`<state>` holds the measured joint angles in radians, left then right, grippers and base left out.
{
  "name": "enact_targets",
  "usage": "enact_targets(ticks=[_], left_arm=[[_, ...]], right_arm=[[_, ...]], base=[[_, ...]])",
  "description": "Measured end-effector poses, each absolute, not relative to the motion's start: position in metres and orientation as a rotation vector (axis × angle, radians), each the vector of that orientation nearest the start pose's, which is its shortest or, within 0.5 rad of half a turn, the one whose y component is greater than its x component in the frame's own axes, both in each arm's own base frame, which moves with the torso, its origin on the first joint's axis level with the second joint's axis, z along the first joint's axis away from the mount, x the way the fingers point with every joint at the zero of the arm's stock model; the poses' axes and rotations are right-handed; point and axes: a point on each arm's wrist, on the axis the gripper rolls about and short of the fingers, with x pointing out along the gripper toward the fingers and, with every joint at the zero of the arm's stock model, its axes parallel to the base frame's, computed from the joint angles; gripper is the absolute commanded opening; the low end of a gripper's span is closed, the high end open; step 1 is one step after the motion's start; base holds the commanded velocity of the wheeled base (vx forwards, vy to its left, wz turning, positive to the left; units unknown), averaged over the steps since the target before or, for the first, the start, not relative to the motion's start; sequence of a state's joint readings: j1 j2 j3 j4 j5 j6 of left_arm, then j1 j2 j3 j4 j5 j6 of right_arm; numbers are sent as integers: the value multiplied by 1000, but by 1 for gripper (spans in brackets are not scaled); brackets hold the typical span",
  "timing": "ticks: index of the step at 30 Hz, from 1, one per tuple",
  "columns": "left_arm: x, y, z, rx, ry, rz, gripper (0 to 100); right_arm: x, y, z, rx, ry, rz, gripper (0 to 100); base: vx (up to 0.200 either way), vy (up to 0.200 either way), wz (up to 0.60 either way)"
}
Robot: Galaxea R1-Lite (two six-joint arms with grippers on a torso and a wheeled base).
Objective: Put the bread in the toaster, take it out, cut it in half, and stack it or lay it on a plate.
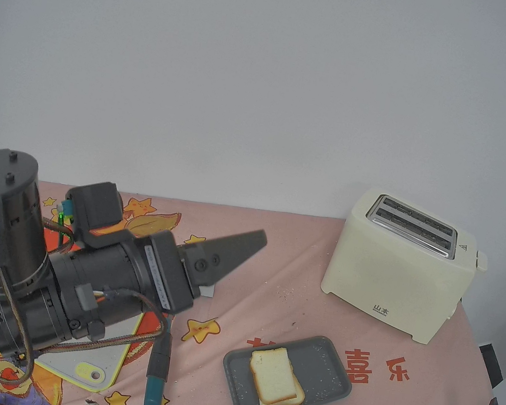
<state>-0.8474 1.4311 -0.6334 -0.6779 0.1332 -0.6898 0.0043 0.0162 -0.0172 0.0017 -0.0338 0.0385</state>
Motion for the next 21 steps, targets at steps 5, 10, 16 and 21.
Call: enact_targets(ticks=[5,10,16,21], left_arm=[[158,-174,207,-583,362,-640,100],[158,-174,206,-582,361,-638,100],[160,-176,203,-555,365,-628,100],[160,-176,200,-548,371,-625,100]], right_arm=[[-23,-1,80,38,0,-30,100],[-23,-1,81,39,-1,-29,100],[-23,-1,81,39,0,-30,100],[-23,-1,81,39,0,-30,100]], base=[[-200,0,0],[-200,0,0],[0,0,0],[0,0,0]])
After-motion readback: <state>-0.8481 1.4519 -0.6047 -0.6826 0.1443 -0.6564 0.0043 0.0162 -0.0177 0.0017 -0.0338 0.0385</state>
